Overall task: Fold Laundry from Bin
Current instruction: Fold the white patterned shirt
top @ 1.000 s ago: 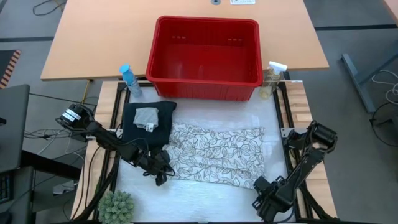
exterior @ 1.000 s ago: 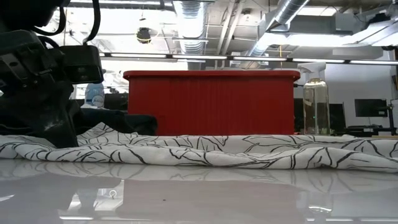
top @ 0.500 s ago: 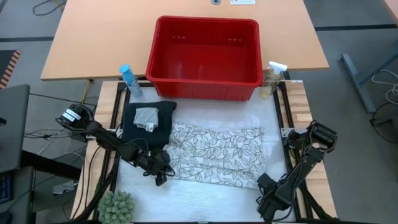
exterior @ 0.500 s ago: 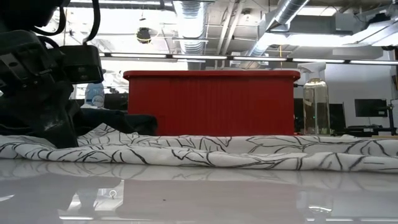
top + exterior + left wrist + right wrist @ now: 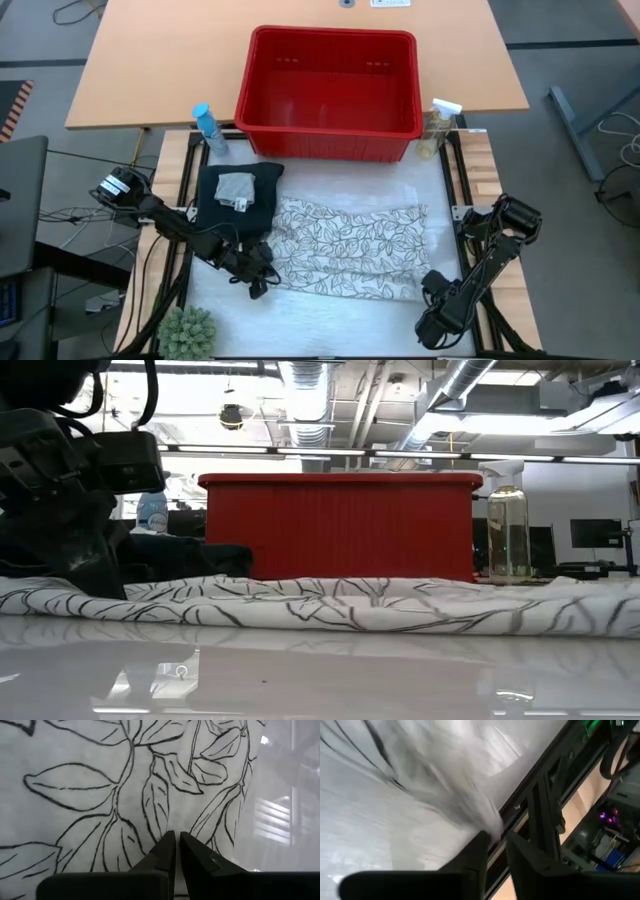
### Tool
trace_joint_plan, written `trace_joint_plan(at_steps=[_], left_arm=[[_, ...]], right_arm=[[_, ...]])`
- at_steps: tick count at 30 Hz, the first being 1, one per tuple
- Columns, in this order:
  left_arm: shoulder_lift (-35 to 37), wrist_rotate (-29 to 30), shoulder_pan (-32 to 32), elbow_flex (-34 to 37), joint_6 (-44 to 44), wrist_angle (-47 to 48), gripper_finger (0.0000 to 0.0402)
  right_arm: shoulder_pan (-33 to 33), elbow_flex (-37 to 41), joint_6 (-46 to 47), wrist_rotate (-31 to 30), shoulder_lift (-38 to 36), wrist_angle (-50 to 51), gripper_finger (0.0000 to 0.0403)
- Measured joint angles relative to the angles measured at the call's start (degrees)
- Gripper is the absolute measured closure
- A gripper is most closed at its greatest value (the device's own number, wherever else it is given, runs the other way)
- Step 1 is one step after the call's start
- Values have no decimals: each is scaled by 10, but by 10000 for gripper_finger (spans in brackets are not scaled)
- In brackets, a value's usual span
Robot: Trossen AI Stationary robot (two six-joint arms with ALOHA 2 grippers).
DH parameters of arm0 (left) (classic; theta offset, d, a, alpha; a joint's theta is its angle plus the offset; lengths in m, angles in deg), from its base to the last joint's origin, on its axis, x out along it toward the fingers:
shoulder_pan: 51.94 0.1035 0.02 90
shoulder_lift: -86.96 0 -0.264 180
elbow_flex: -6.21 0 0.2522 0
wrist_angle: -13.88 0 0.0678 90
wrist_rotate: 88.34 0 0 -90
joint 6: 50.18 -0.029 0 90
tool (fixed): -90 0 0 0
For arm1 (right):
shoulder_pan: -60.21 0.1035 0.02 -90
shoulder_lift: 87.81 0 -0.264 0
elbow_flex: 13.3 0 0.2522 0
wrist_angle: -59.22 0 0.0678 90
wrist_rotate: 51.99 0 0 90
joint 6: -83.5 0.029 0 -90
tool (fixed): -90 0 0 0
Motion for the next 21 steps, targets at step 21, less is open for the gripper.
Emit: trace_joint_plan(at_steps=[21], left_arm=[[0,-12,-46,0,40,7,384]], right_arm=[[-8,-1,55,-227,-33,-63,226]])
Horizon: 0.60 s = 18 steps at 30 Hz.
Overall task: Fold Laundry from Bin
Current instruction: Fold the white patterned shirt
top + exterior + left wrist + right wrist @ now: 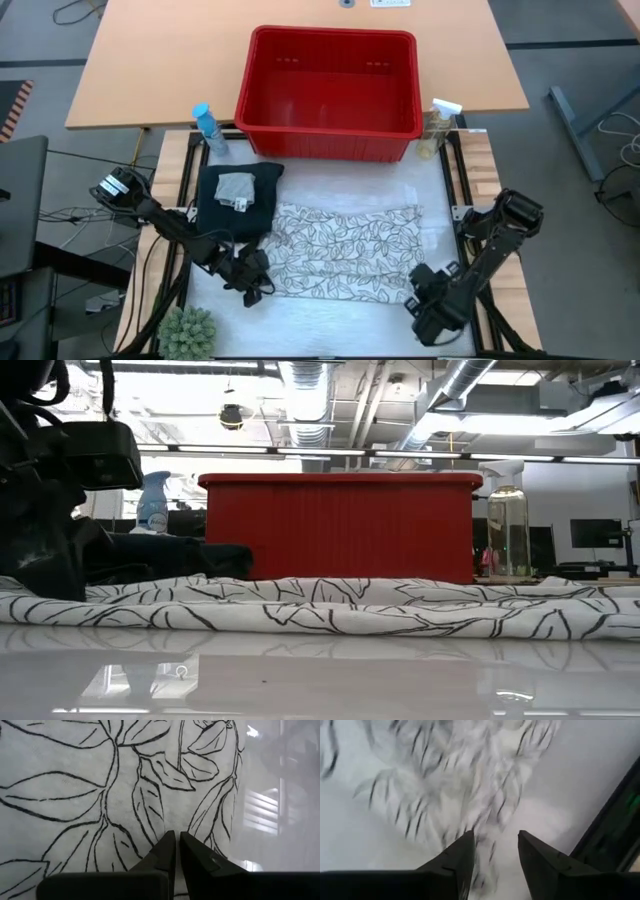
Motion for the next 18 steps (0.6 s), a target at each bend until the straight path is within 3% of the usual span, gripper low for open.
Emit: trace_joint_plan(at_steps=[3,9,18], left_arm=[[0,0,-5,0,0,1,384],[0,10,-7,0,0,3,384],[0,17,-7,0,-6,4,384]], right_arm=[[-28,1,-36,-19,0,17,214],[-83,4,-151,-36,1,-44,179],[-143,39,-192,-22,2,-82,163]])
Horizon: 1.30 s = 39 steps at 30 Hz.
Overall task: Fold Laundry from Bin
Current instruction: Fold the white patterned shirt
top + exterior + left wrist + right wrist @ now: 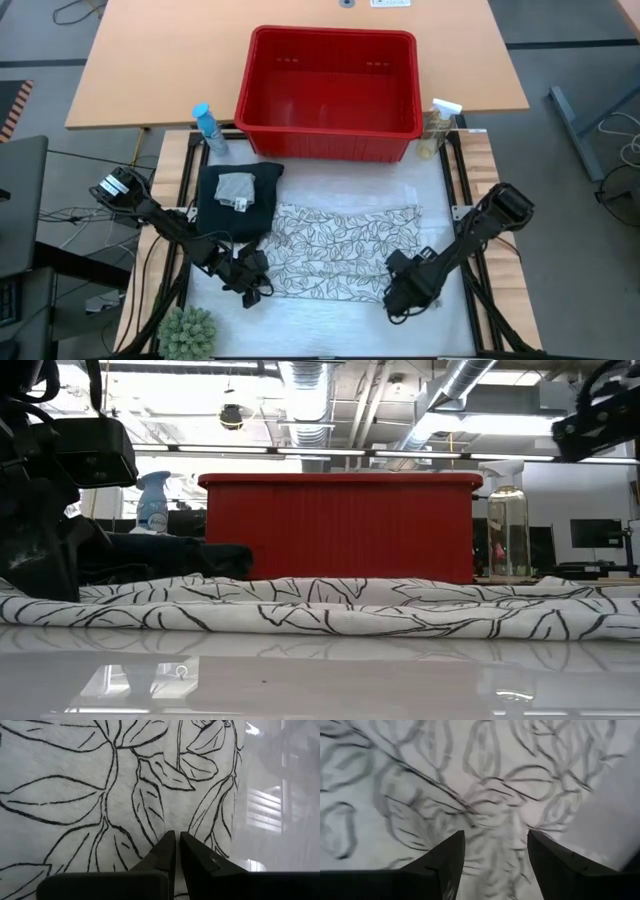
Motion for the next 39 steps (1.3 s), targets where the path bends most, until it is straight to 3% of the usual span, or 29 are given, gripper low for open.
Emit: trace_joint_plan(at_steps=[11,22,28,39], left_arm=[[0,1,0,0,-4,0,384],[0,1,0,0,-3,0,384],[0,1,0,0,-3,0,384],[0,-4,0,0,-10,2,384]], right_arm=[[-12,0,-18,5,0,29,163],[-12,3,-7,5,0,-7,163],[-11,41,-6,31,0,-56,163],[-34,53,-10,66,0,96,164]])
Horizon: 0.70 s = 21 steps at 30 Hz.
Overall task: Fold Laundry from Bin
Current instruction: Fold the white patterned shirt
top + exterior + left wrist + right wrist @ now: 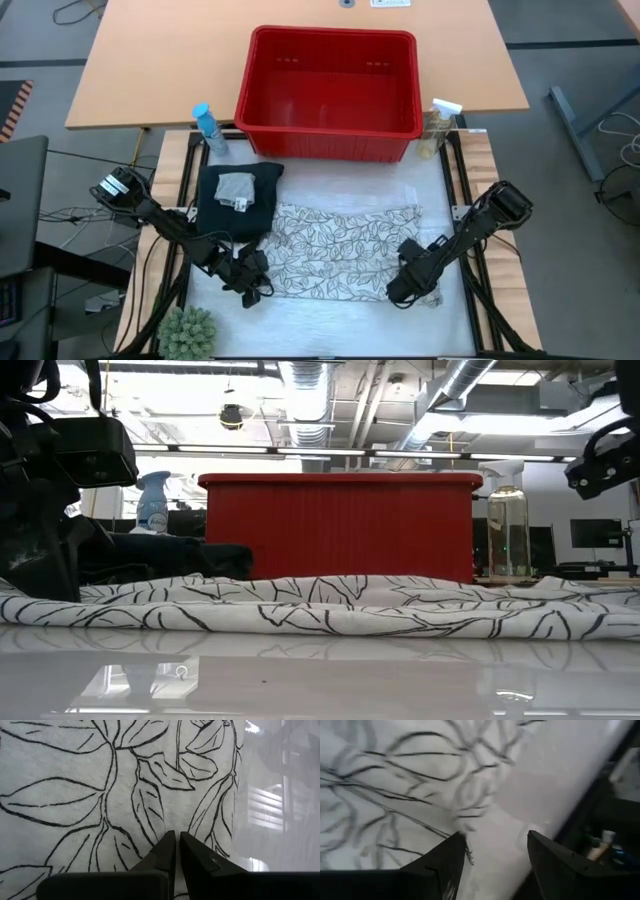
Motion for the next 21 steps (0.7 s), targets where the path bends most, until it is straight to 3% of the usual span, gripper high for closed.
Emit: trace_joint_plan(at_steps=[9,14,21], left_arm=[[0,-2,0,0,1,1,384],[0,-6,0,0,6,1,384],[0,-18,0,0,12,-4,384]], right_arm=[[-20,4,56,18,-2,78,164],[-20,2,41,16,-40,26,164],[-17,3,156,-91,-133,23,164]])
